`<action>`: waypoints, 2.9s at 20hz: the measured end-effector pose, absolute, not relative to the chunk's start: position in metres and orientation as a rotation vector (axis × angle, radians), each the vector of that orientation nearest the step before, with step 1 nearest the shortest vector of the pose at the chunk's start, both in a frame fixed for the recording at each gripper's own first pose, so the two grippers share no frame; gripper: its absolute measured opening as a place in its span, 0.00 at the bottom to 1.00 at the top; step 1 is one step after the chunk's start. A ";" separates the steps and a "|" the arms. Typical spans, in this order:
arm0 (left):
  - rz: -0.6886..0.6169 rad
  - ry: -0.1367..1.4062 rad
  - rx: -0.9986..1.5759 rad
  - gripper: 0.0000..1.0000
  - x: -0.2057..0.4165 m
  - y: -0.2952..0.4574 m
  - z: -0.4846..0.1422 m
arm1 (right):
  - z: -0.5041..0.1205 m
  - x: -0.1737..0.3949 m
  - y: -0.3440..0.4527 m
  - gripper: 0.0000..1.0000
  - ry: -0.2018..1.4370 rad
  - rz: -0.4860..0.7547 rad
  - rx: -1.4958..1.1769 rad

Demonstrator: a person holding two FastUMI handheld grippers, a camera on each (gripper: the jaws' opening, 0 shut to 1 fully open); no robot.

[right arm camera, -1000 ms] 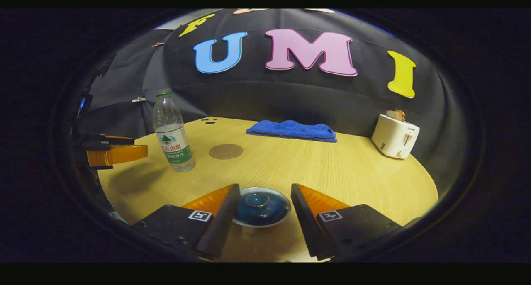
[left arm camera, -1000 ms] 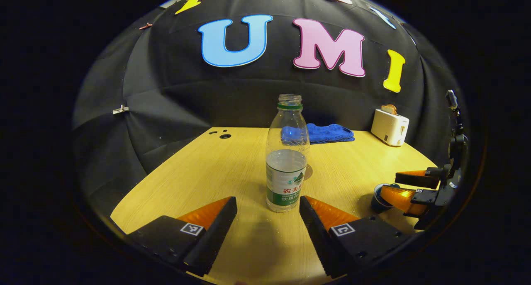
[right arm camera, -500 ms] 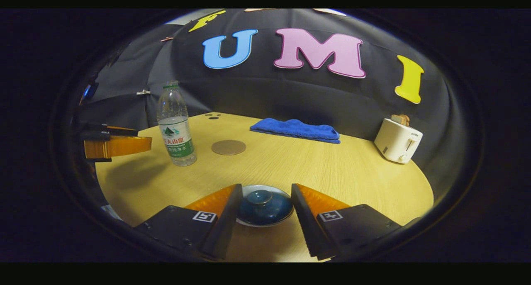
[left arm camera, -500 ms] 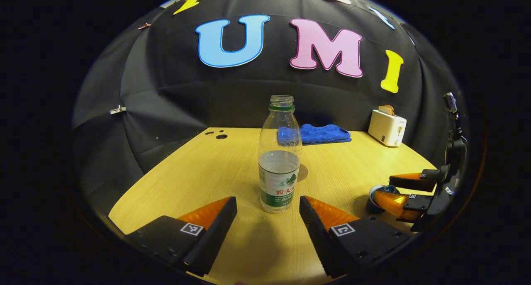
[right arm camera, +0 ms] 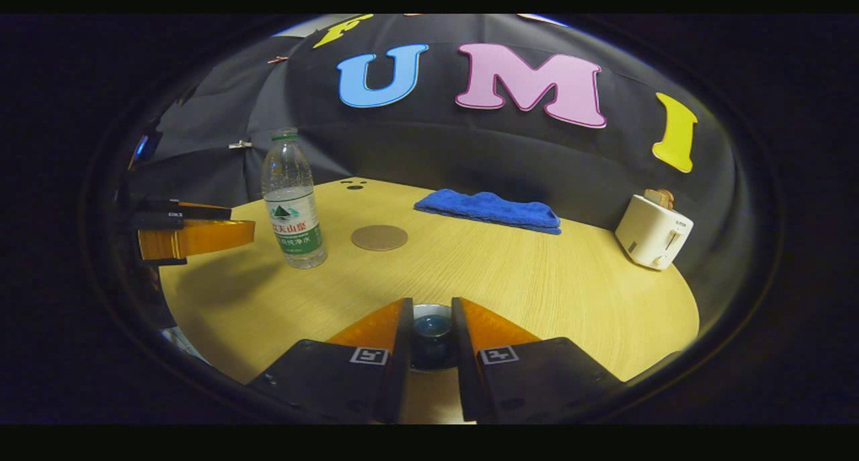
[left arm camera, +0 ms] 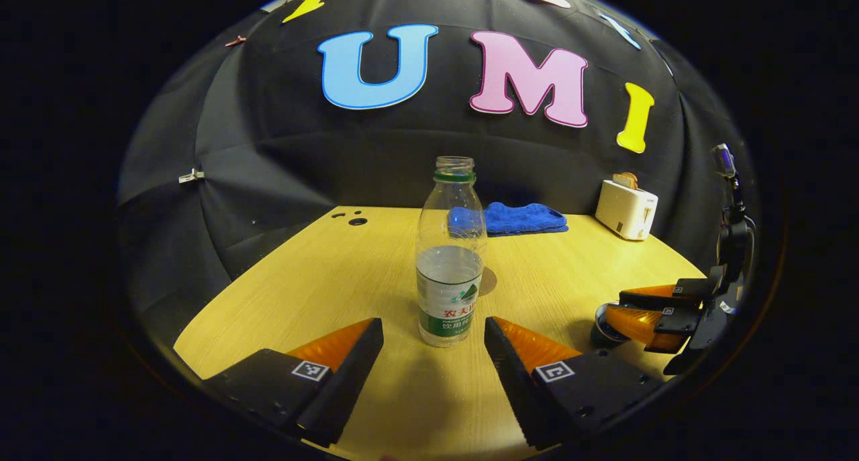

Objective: Open the teacup lid with one hand, grasp the water bottle and pour water into the teacup with the other hand; after pouring, place the water bottle on the coaster and then close the teacup lid.

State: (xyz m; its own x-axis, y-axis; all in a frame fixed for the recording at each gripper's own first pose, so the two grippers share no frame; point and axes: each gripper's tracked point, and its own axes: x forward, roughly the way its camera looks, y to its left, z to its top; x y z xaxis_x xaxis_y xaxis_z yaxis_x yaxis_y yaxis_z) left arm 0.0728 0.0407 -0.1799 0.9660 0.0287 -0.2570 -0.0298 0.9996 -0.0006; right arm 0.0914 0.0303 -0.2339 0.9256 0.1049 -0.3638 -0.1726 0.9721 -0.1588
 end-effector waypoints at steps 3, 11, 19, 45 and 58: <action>0.032 0.258 -0.011 0.95 0.073 0.043 -0.180 | -0.234 0.091 0.032 0.32 0.379 0.153 -0.169; -0.013 0.257 -0.004 0.96 0.079 0.039 -0.188 | -0.215 0.093 0.032 0.29 0.368 0.167 -0.134; -0.068 0.215 0.019 0.93 0.133 0.030 -0.189 | -0.184 0.099 0.021 0.29 0.338 0.148 -0.062; -0.255 0.289 1.097 0.74 0.170 -0.024 -0.186 | -0.187 0.045 -0.101 0.29 0.290 -0.072 0.057; -0.457 0.372 1.612 0.74 0.178 -0.044 -0.220 | -0.197 0.025 -0.119 0.29 0.290 -0.093 0.086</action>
